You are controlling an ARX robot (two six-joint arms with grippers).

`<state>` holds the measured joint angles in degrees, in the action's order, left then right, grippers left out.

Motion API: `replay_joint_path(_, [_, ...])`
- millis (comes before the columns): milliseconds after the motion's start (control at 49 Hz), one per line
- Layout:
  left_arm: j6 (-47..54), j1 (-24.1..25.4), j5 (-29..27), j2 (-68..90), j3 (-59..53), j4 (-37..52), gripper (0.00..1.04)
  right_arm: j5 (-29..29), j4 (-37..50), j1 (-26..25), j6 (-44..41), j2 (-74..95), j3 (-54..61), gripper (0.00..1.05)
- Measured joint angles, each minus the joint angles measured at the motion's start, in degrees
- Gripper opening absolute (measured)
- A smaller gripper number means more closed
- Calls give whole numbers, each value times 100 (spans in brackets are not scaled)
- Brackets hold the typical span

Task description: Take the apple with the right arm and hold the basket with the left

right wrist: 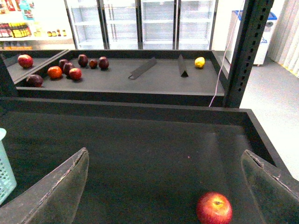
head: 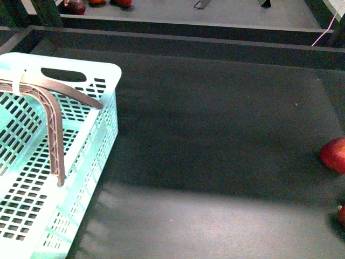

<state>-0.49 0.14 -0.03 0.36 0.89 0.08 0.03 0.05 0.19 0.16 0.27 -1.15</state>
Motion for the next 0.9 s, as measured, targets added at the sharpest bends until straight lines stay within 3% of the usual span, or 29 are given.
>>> replay_joint_path(714, [0,0,0,0,0,0,98,0,0,0,0,0,0,96])
replay_joint_path(755, [-168,-83,-321,125,79,-247,98,0,0,0,-2,0,0,96])
replay_joint_path(796, [-1161,-546,-1587,931,656,-1613,98,17,-2,0,0,0,0,96])
replay_joint_path(837, [-1996,-752,-2234,1655,1023,-2483,98,7,-2,0,0,-4,0,96])
replay_joint_path(898, [-2857,-796,-2522,2133,1134,-2907,98,7,-2,0,0,0,0,96])
